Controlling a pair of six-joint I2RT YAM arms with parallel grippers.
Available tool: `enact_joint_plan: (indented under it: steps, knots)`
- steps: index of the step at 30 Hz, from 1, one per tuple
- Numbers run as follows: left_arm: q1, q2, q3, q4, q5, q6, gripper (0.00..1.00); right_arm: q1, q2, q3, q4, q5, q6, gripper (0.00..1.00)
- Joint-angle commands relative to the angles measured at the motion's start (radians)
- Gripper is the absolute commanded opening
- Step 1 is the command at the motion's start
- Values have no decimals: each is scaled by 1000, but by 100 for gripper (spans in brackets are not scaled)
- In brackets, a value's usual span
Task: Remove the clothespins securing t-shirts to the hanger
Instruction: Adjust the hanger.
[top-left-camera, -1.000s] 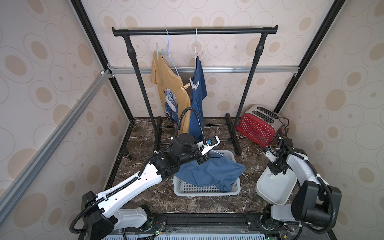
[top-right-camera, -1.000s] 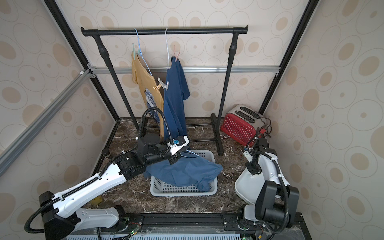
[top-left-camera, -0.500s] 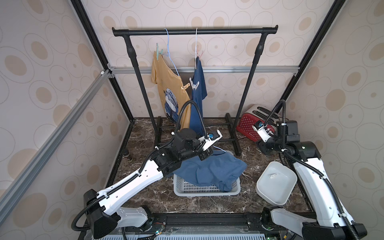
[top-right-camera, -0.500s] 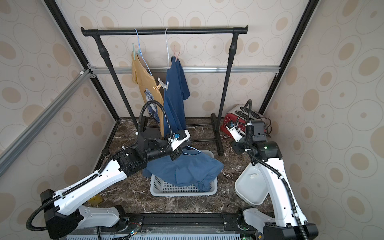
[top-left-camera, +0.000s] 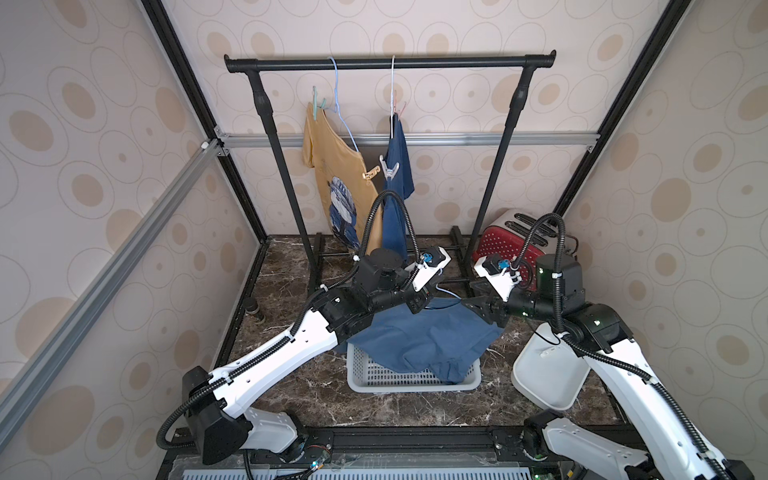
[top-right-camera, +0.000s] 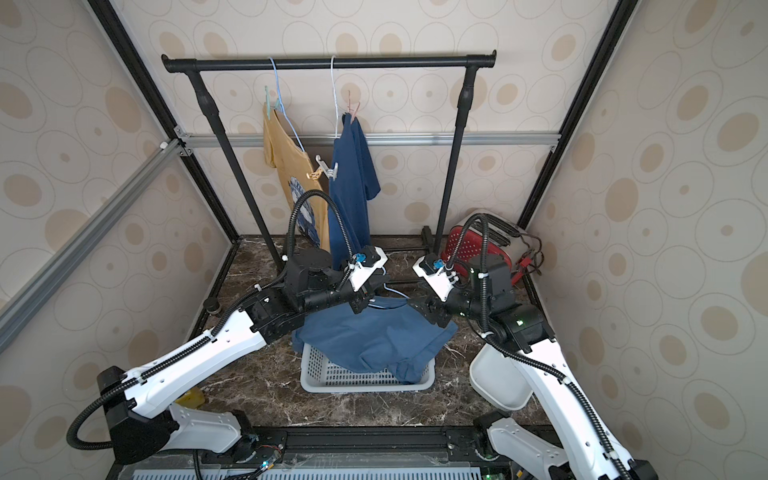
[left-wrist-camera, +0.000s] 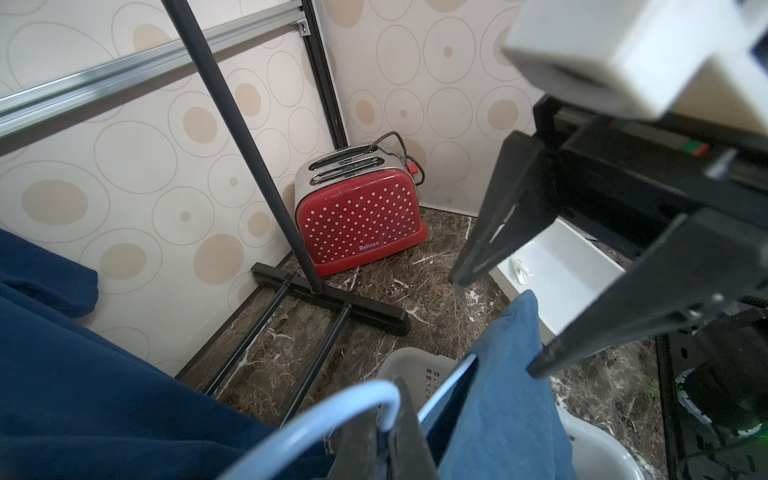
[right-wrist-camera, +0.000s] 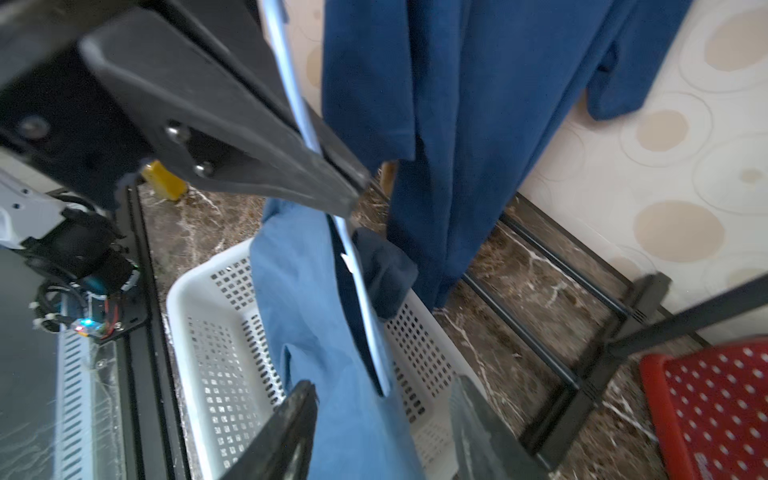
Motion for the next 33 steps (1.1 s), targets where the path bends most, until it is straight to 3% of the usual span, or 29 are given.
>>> enact_joint_plan:
  steps: [1,14,33]
  knots:
    - [-1,2,71,64,30,-42,0,28,25,-12,81,-80,13,54]
    - [-2,-21,64,78,49,-85,0,101,157,21,264,-180,64,40]
    - [-1,-12,70,93,64,-111,0,114,206,48,317,-187,73,18]
